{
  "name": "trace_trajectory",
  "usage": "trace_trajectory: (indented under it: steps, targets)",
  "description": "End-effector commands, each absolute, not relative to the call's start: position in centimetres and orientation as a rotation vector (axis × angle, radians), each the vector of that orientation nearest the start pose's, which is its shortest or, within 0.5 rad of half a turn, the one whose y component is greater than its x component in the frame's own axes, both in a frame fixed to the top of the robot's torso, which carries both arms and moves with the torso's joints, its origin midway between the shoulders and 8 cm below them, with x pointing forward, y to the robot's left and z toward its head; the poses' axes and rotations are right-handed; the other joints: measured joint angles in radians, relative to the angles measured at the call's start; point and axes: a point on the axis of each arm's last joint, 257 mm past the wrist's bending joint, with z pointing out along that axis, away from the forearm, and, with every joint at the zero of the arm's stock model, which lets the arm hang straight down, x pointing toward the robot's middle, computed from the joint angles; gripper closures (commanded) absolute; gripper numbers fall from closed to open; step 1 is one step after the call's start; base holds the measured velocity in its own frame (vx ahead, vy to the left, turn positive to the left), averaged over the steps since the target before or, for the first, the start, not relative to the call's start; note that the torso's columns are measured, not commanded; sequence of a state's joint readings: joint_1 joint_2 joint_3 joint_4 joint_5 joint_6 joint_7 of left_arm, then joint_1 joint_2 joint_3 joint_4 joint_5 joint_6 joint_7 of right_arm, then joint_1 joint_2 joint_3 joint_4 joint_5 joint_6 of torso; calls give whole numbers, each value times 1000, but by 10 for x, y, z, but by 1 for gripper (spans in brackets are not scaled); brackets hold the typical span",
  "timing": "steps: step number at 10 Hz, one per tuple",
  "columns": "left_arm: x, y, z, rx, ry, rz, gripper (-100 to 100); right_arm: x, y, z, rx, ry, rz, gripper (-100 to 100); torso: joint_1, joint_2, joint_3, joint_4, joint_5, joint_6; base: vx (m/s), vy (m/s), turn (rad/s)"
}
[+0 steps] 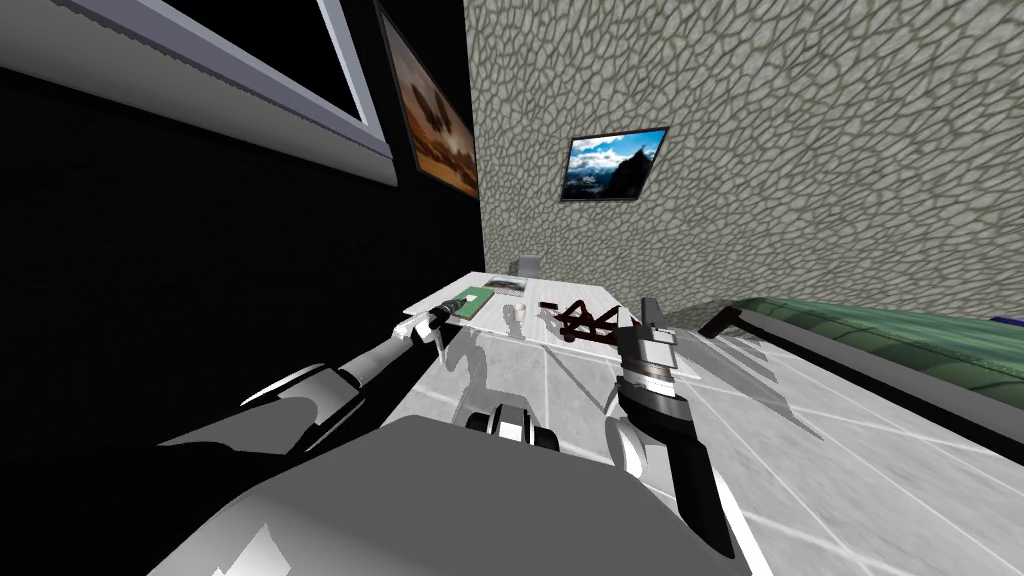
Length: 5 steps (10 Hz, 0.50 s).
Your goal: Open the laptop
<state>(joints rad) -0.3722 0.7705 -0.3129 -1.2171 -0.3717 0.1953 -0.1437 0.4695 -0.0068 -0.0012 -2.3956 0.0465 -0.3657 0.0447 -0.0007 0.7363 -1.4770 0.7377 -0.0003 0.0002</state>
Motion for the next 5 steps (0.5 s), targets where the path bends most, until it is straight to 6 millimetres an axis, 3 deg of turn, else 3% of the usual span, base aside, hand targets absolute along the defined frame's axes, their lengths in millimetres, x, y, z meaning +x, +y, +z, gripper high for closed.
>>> trace_trajectory:
  steps: [1, 3, 5]
  targets:
    - [642, 412, -193, -214, 1752, -62, -100, 344, -270, 60, 602, 644, 1239, 0, 0, 2, 1, 0, 0, -1, -72, -12, 71]
    - [656, 414, -171, -216, 1721, -55, -100, 344, -270, 60, 602, 644, 1239, 0, 1, 1, 1, 0, 0, 0, -28, 4, -19]
    - [667, 410, -174, -191, 1745, -42, -100, 344, -270, 60, 602, 644, 1239, 0, 1, 3, 1, 0, 1, -1, -75, -1, 115]
